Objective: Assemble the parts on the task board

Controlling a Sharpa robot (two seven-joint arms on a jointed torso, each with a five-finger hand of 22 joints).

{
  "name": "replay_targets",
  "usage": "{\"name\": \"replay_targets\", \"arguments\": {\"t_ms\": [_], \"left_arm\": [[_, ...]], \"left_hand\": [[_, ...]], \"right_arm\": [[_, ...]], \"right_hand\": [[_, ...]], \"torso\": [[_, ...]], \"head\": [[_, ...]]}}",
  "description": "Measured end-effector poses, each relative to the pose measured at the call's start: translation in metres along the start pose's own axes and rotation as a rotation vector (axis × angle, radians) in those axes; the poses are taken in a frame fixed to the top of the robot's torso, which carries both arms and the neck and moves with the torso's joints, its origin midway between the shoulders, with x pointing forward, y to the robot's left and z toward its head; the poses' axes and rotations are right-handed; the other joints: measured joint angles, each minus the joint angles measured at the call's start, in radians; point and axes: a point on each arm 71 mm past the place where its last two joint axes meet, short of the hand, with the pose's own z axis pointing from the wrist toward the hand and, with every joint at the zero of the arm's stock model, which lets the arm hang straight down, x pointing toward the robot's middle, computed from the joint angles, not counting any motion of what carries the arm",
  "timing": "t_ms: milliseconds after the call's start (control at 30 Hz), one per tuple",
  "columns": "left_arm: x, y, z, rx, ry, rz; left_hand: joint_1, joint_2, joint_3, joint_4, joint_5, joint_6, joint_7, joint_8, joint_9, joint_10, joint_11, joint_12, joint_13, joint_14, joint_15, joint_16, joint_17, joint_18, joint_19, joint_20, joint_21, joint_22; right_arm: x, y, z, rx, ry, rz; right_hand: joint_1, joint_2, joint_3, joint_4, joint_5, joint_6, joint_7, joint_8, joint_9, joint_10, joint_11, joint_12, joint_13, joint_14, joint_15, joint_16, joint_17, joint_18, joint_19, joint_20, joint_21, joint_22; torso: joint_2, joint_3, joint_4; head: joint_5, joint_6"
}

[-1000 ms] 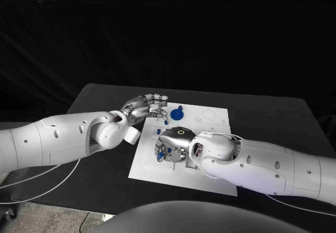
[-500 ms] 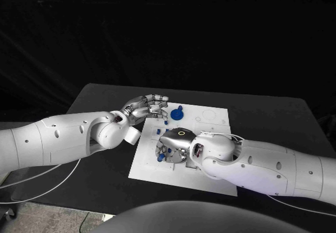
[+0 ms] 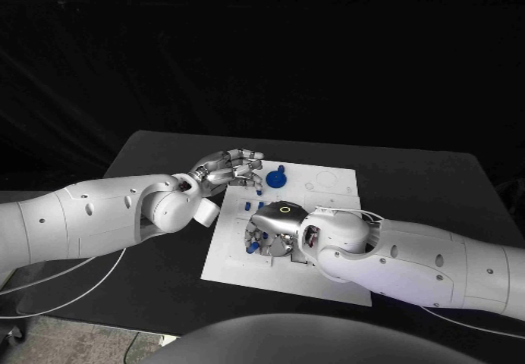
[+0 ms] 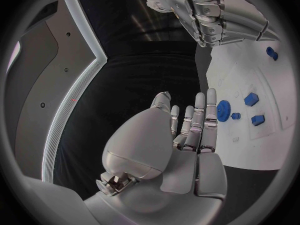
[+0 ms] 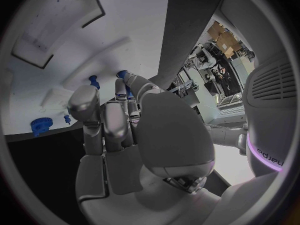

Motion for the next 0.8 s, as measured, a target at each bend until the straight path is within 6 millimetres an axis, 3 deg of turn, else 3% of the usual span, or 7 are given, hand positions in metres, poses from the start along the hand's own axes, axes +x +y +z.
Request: {"name": "replay_targets", "arguments": {"t_ms": [200, 333, 400, 433, 533, 667, 800], "left_arm": [[0.0011, 0.0015, 0.0006, -0.010, 0.010, -0.004], [0.0016, 0.0025, 0.0010, -0.017, 0.015, -0.006], [0.0018, 0.0029, 0.0012, -0.019, 0.018, -0.007], [0.0019, 0.0032, 0.0012, -0.021, 0.019, -0.008], [0.0020, 0.0042, 0.0011, -0.025, 0.021, -0.009], [0.0019, 0.0050, 0.0010, -0.029, 0.023, -0.010], [0.0020, 0.0055, 0.0009, -0.032, 0.025, -0.012]], "left_hand": [[0.005, 0.005, 0.006, 0.000, 0.000, 0.011, -0.004, 0.000, -0.003, 0.000, 0.000, 0.004, -0.004, 0.000, 0.000, 0.000, -0.001, 0.000, 0.000, 0.000, 0.000, 0.003], [0.005, 0.005, 0.006, 0.000, 0.000, 0.015, 0.000, 0.000, -0.005, 0.000, 0.000, 0.004, -0.005, 0.000, 0.000, 0.000, -0.001, 0.000, 0.000, 0.000, -0.001, 0.004], [0.005, 0.005, 0.006, 0.000, 0.000, 0.015, 0.000, 0.000, -0.005, 0.000, 0.000, 0.004, -0.005, 0.000, 0.000, 0.000, -0.001, 0.000, 0.000, 0.000, -0.004, 0.004], [0.005, 0.005, 0.007, -0.001, 0.000, 0.015, 0.000, 0.000, -0.005, 0.000, 0.000, 0.004, -0.005, 0.000, 0.000, 0.000, -0.001, 0.000, 0.000, 0.000, -0.004, 0.004], [0.005, 0.005, 0.009, -0.003, 0.000, 0.015, 0.000, 0.000, -0.006, 0.004, 0.004, 0.004, -0.007, 0.000, 0.000, 0.004, -0.001, 0.000, 0.000, 0.000, -0.004, 0.004], [0.005, 0.005, 0.009, -0.003, 0.000, 0.015, 0.000, 0.000, -0.006, 0.004, 0.004, 0.004, -0.007, 0.000, 0.000, 0.004, -0.001, 0.000, 0.000, 0.000, -0.004, 0.005], [0.005, 0.005, 0.009, -0.003, 0.000, 0.014, 0.000, 0.000, -0.006, 0.004, 0.004, 0.004, -0.007, 0.000, 0.000, 0.004, -0.001, 0.000, 0.000, 0.000, -0.004, 0.005]], "right_arm": [[0.0013, 0.0003, 0.0019, 0.002, 0.005, 0.001], [0.0024, 0.0004, 0.0028, 0.003, 0.006, 0.003], [0.0031, 0.0002, 0.0031, 0.003, 0.008, 0.004], [0.0035, 0.0000, 0.0031, 0.004, 0.009, 0.005], [0.0042, -0.0014, 0.0031, 0.008, 0.010, 0.007], [0.0042, -0.0030, 0.0024, 0.012, 0.007, 0.013], [0.0038, -0.0074, -0.0006, 0.021, -0.002, 0.021]], "right_hand": [[0.000, 0.001, 0.001, -0.001, 0.000, -0.001, 0.001, 0.000, 0.000, 0.003, 0.003, -0.010, 0.001, 0.000, 0.000, -0.004, -0.008, 0.000, 0.000, 0.000, -0.013, 0.000], [-0.005, 0.007, 0.005, -0.005, 0.000, -0.029, 0.012, 0.001, 0.001, 0.005, 0.005, -0.022, -0.001, -0.002, 0.002, -0.010, -0.014, 0.000, -0.002, 0.002, -0.026, 0.000], [-0.013, 0.016, 0.010, -0.008, 0.000, -0.082, 0.016, -0.026, 0.061, 0.005, 0.005, -0.029, -0.004, -0.006, 0.006, -0.014, -0.021, 0.000, -0.006, 0.006, -0.039, 0.000], [-0.015, 0.020, 0.014, -0.006, 0.000, -0.121, 0.015, -0.052, 0.063, 0.005, 0.005, -0.030, -0.003, -0.007, 0.007, -0.018, -0.024, 0.000, -0.012, 0.007, -0.045, 0.000], [-0.015, 0.019, 0.024, 0.003, -0.005, -0.230, -0.002, -0.114, 0.024, 0.005, 0.005, -0.031, -0.001, -0.009, 0.009, -0.019, -0.027, 0.000, -0.013, 0.005, -0.048, 0.000], [-0.029, -0.001, 0.032, 0.008, -0.022, -0.322, -0.023, -0.120, -0.011, 0.000, 0.009, -0.037, 0.002, -0.009, 0.009, -0.019, -0.028, 0.000, -0.017, 0.009, -0.052, 0.001], [-0.041, -0.012, 0.028, 0.020, -0.038, -0.350, -0.030, -0.120, -0.027, -0.001, 0.010, -0.037, 0.005, -0.009, 0.009, -0.019, -0.028, 0.000, -0.017, 0.009, -0.052, 0.001]], "torso": [[0.000, 0.0000, 0.0001], [0.000, 0.0000, 0.0004], [0.000, 0.0000, 0.0005], [0.000, 0.0000, 0.0005], [0.000, -0.0002, 0.0009], [0.000, -0.0003, 0.0012], [0.000, -0.0003, 0.0015]], "head": [[-0.004, 0.000], [-0.005, 0.000], [-0.005, 0.000], [-0.005, 0.000], [-0.005, 0.000], [-0.004, 0.000], [-0.002, 0.000]]}}
